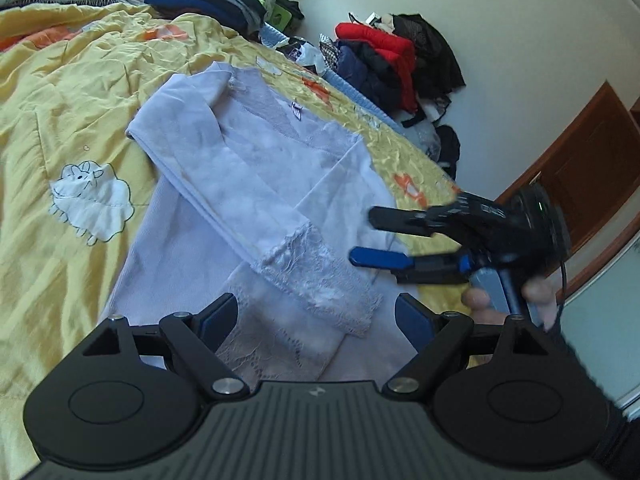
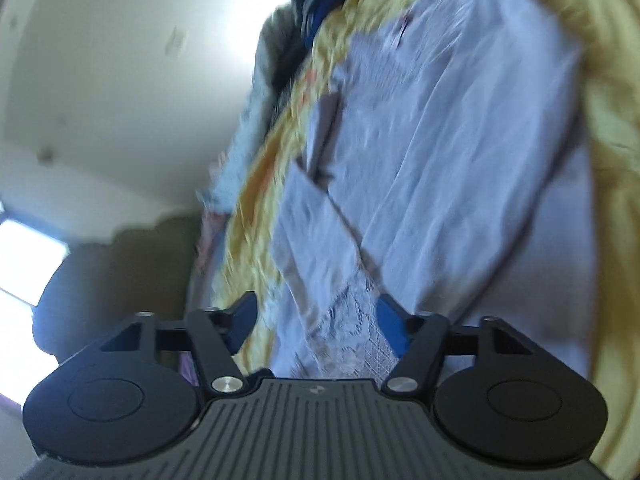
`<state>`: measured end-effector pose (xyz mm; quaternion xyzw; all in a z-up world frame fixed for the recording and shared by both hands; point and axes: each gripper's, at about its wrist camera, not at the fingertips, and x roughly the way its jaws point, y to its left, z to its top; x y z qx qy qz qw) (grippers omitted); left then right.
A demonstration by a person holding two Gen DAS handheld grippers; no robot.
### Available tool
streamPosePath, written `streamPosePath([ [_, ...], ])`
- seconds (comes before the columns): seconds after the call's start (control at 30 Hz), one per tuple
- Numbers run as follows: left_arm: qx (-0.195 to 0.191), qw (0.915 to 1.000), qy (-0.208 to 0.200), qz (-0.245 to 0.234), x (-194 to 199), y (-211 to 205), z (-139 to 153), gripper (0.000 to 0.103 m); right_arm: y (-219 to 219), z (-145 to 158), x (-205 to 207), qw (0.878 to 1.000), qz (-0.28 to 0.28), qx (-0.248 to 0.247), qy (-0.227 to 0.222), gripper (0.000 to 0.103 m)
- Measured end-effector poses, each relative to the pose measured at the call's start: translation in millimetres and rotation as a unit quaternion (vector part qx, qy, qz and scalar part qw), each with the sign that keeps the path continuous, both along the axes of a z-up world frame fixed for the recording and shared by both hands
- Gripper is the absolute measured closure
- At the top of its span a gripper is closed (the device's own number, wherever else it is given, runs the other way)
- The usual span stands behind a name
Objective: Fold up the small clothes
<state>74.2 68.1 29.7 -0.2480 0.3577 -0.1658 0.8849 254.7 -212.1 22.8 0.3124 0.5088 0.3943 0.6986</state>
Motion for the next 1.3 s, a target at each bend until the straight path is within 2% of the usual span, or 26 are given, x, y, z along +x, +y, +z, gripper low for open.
streamPosePath([
  [0.07, 0.009, 1.0000, 0.000, -0.002, -4, 1, 0, 0.016, 18, 0, 1, 0.998, 0.022, -0.053, -0.011, 0.046],
  [0.13, 0.014, 0.9999, -0.001, -0.003, -7, 4, -1, 0.016, 25, 0, 0, 0.996, 0.032, -0.075, -0.020, 0.047],
  [0.23, 0.011, 0.9999, 0.002, 0.001, -6, 9, -3, 0.016, 17, 6, -4, 0.996, 0.018, -0.078, -0.036, 0.049],
  [0.3, 0.009, 1.0000, 0.001, 0.003, -3, 10, -4, 0.016, 13, 5, -3, 0.997, 0.013, -0.074, -0.028, 0.050],
  [0.37, 0.012, 0.9999, -0.002, 0.006, -1, 10, -3, 0.016, 13, 0, -1, 0.996, 0.021, -0.090, -0.018, 0.052],
  [0.67, 0.017, 0.9998, 0.007, 0.011, 1, 12, -5, 0.016, 14, -12, -2, 0.997, 0.054, -0.047, 0.029, 0.050],
  [0.83, 0.022, 0.9996, 0.012, 0.010, 2, 10, -4, 0.016, 14, -12, -2, 0.997, 0.055, -0.039, 0.038, 0.052],
  [1.03, 0.024, 0.9997, 0.008, 0.006, 3, 5, -4, 0.016, 10, -9, -11, 0.997, 0.059, -0.046, 0.028, 0.052],
  [1.07, 0.026, 0.9996, 0.010, 0.006, 4, 4, -5, 0.016, 10, -11, -12, 0.997, 0.055, -0.046, 0.029, 0.055],
  [1.1, 0.027, 0.9995, 0.012, 0.006, 4, 3, -5, 0.016, 11, -13, -11, 0.997, 0.049, -0.047, 0.032, 0.065],
  [1.13, 0.027, 0.9995, 0.013, 0.006, 4, 3, -6, 0.016, 13, -16, -11, 0.997, 0.041, -0.054, 0.032, 0.094],
  [1.17, 0.027, 0.9996, 0.012, 0.006, 4, 3, -5, 0.016, 14, -17, -12, 0.996, 0.035, -0.072, 0.031, 0.100],
  [1.27, 0.033, 0.9994, 0.000, 0.014, 2, 4, -3, 0.016, 11, -13, -17, 0.998, 0.017, -0.061, 0.005, 0.099],
  [1.3, 0.037, 0.9991, -0.005, 0.020, 1, 5, -2, 0.016, 8, -9, -19, 0.999, 0.010, -0.044, -0.001, 0.099],
])
